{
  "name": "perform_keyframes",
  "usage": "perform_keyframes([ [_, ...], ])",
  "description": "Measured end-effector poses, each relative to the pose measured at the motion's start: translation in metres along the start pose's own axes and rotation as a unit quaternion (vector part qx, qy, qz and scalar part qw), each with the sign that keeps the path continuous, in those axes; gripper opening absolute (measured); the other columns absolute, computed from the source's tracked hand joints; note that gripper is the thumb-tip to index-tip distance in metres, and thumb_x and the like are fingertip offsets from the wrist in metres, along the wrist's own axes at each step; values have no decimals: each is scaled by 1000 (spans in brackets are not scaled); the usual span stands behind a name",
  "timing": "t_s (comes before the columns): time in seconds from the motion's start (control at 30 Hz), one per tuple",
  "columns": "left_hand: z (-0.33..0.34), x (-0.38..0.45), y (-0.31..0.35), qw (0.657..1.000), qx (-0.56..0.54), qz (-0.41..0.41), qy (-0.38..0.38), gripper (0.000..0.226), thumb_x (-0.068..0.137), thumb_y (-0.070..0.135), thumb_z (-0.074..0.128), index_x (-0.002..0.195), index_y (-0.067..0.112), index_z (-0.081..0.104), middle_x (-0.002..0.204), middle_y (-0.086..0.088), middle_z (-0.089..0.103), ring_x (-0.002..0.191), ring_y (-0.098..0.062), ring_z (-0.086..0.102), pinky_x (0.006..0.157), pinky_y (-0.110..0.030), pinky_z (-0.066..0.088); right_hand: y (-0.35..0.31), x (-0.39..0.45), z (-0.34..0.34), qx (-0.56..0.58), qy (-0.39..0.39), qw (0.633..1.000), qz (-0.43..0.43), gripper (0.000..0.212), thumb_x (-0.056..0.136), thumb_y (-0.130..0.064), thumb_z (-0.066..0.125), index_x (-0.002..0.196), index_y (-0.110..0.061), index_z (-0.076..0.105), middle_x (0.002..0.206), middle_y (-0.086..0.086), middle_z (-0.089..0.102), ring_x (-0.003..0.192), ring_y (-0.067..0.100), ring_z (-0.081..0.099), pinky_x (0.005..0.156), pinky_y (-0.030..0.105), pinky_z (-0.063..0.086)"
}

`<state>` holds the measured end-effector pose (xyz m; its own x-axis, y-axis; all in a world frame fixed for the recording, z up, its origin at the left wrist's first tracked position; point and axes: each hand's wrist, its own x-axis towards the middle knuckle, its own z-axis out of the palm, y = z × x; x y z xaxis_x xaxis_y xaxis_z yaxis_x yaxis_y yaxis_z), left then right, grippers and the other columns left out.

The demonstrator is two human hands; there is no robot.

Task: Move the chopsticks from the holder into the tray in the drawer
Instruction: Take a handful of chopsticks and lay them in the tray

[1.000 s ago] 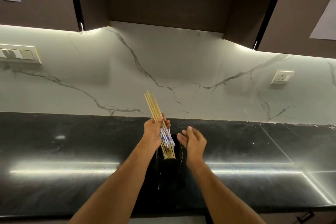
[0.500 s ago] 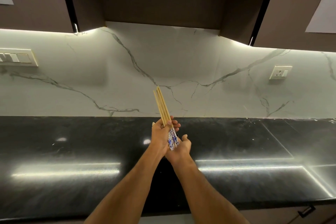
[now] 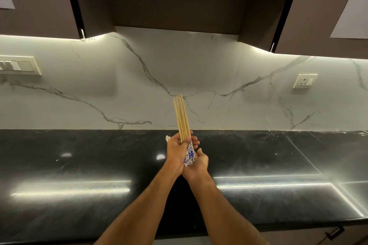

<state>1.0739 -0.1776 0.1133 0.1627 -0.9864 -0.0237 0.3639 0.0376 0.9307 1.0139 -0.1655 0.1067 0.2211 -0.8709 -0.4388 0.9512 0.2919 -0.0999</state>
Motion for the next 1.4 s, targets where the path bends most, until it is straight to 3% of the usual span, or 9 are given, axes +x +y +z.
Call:
perform_keyframes([
  [0.17,-4,0,1,997,65,9,41,13,101,12,60,108,14,70,83,-5,77,74,-17,76,72,-31,64,-14,5,-10,-187,29,981,-28,56,107,-40,38,126,6,62,116,26,71,115,39,66,103,49,51],
  [0.27,-11,-3,-5,993,108,20,37,17,101,7,59,111,10,71,94,-9,76,86,-17,74,80,-31,61,-31,8,2,-321,54,938,-121,47,106,-38,47,121,4,61,106,21,74,98,35,72,84,43,58],
  [0.37,-15,-11,-15,995,100,4,5,15,102,7,56,107,6,70,88,-13,75,74,-17,71,71,-31,62,-40,1,25,-472,8,870,-143,42,101,-38,57,107,1,70,86,14,77,61,24,68,50,33,50],
  [0.5,-16,-20,-21,995,83,-44,-46,15,102,7,56,107,3,70,88,-16,76,72,-19,73,68,-30,61,-46,-6,35,-628,27,762,-157,20,99,-20,63,105,-3,73,83,20,76,46,18,55,35,26,40],
  [0.7,-16,-27,-19,990,83,-79,-79,16,102,5,56,111,5,69,93,-14,79,87,-29,78,75,-36,63,-44,-10,28,-587,79,784,-185,11,94,-4,67,103,-7,73,88,18,78,73,31,77,44,26,54],
  [0.9,-18,-34,-24,988,112,-82,-69,17,102,3,54,110,9,68,89,-14,79,85,-31,78,78,-43,64,-39,-13,24,-598,84,783,-148,9,95,-4,65,102,-5,72,91,18,77,71,28,78,45,28,56],
  [1.13,-25,-39,-22,981,115,-115,-107,21,103,4,52,121,6,64,91,-13,79,85,-27,78,71,-34,63,-36,-11,19,-582,64,804,-101,12,99,-7,60,101,0,68,86,16,79,76,30,78,57,38,64],
  [1.23,-26,-39,-19,978,109,-125,-129,23,104,5,51,122,11,62,95,-10,79,89,-27,78,75,-39,64,-32,-7,16,-578,75,803,-124,8,99,-7,60,98,-4,67,85,16,79,76,30,78,48,31,60],
  [1.4,-29,-41,-15,966,142,-148,-154,21,105,10,49,122,9,61,106,-15,76,96,-28,76,85,-42,63,-29,4,13,-567,81,805,-154,9,99,-5,60,104,-3,67,83,17,78,76,28,78,81,50,63],
])
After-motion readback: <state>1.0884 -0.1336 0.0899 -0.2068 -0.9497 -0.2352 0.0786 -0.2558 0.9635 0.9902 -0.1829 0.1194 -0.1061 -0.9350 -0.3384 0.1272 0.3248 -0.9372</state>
